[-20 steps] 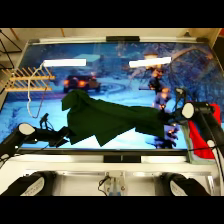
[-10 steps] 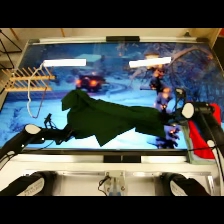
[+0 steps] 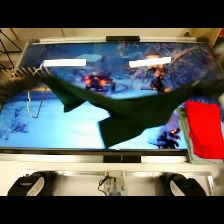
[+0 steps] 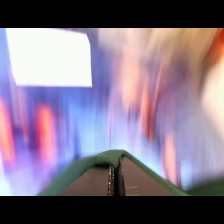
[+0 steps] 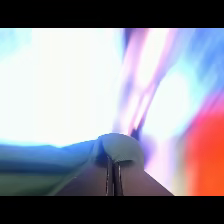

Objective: Fold the shirts.

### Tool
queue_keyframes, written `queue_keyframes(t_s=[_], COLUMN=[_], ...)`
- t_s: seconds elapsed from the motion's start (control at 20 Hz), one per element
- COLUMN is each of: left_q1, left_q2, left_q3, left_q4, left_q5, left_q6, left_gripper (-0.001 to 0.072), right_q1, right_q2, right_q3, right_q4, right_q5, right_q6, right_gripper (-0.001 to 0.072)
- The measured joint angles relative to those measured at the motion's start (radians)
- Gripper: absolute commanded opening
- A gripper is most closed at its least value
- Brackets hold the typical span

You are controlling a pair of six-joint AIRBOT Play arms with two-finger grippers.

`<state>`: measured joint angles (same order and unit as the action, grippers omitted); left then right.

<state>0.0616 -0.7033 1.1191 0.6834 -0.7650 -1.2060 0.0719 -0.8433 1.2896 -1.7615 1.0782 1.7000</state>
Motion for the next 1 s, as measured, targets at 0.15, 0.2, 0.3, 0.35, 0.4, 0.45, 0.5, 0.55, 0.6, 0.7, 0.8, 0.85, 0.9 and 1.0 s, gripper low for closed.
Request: queue_keyframes(t_s=[0.15,0.2,0.3,0.35,0.4,0.45,0.5,0.55,0.6,0.7,0.8,0.85,0.9,1.0], left_q1=[0.087,0.113,0.161,0.182,0.199,0.215,0.228,0.24,0.247,0.258,0.262,0.264,0.265,0.266], left_q2=[0.084,0.104,0.138,0.153,0.164,0.172,0.175,0.175,0.173,0.164,0.153,0.146,0.134,0.099], left_q3=[0.305,0.373,0.466,0.494,0.514,0.529,0.538,0.541,0.537,0.501,0.428,0.383,0.328,0.223], left_q4=[0.006,0.008,0.021,0.038,0.061,0.095,0.135,0.179,0.217,0.276,0.312,0.322,0.335,0.35], left_q5=[0.051,0.051,0.029,0.006,-0.017,-0.044,-0.079,-0.116,-0.144,-0.2,-0.234,-0.24,-0.247,-0.251], left_q6=[0.005,-0.01,-0.04,-0.05,-0.061,-0.077,-0.094,-0.109,-0.119,-0.134,-0.142,-0.144,-0.145,-0.145], left_gripper=[0.0031,0.0031,0.0031,0.0031,0.0031,0.0031,0.0031,0.0031,0.0031,0.0032,0.0031,0.0031,0.0031,0.0031], right_q1=[-0.001,-0.001,-0.001,-0.001,-0.001,-0.001,-0.001,-0.001,-0.001,0.0,0.0,0.0,0.0,0.0], right_q2=[0.109,0.143,0.212,0.242,0.262,0.275,0.282,0.284,0.275,0.232,0.161,0.117,0.066,-0.039], right_q3=[0.247,0.307,0.395,0.423,0.442,0.454,0.463,0.471,0.476,0.481,0.483,0.476,0.46,0.406], right_q4=[-0.098,-0.106,-0.118,-0.122,-0.125,-0.128,-0.131,-0.135,-0.137,-0.137,-0.13,-0.119,-0.104,-0.065], right_q5=[-0.087,-0.108,-0.138,-0.142,-0.132,-0.102,-0.068,-0.029,0.021,0.137,0.251,0.301,0.346,0.381], right_q6=[-0.005,-0.006,-0.01,-0.01,-0.01,-0.01,-0.01,-0.011,-0.012,-0.021,-0.029,-0.03,-0.033,-0.034], right_gripper=[0.0071,0.007,0.007,0.0071,0.007,0.0071,0.007,0.007,0.0071,0.0071,0.0071,0.0071,0.0071,0.0071])
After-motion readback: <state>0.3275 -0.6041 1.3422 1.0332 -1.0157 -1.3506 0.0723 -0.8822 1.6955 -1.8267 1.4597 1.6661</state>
